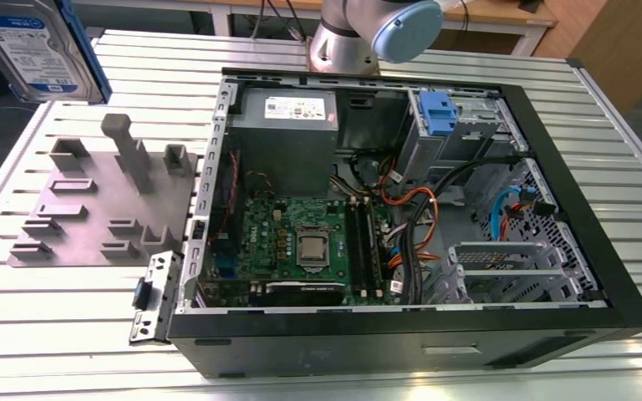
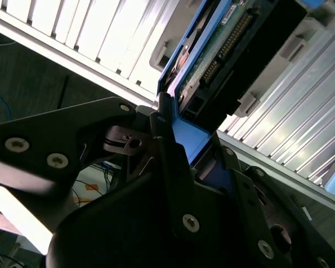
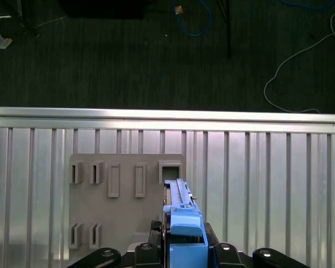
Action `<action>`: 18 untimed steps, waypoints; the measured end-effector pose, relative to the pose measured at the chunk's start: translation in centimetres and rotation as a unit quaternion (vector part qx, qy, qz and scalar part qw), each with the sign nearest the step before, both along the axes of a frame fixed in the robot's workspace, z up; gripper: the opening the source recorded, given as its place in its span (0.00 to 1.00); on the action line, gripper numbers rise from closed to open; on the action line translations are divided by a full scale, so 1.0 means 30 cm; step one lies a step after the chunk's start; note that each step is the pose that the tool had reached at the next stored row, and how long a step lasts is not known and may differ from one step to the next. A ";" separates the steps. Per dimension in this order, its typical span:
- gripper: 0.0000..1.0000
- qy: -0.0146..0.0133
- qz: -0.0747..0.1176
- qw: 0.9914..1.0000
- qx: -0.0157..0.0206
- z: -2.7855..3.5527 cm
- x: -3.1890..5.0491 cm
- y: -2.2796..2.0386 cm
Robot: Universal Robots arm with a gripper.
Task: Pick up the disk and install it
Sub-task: 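Pick up the disk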
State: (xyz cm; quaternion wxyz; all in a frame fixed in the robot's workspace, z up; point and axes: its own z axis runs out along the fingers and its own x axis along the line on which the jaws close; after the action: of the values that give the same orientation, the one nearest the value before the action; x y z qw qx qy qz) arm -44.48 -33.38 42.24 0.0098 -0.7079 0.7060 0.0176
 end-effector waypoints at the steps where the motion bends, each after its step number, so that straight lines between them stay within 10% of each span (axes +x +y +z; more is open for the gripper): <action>1: 0.36 0.000 0.000 1.000 0.000 0.001 0.000 0.000; 18: 0.36 0.000 0.000 1.000 0.000 0.025 0.000 0.000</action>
State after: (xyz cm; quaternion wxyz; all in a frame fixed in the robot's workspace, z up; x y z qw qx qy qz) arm -44.48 -33.38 42.99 0.0098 -0.7079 0.7060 0.0176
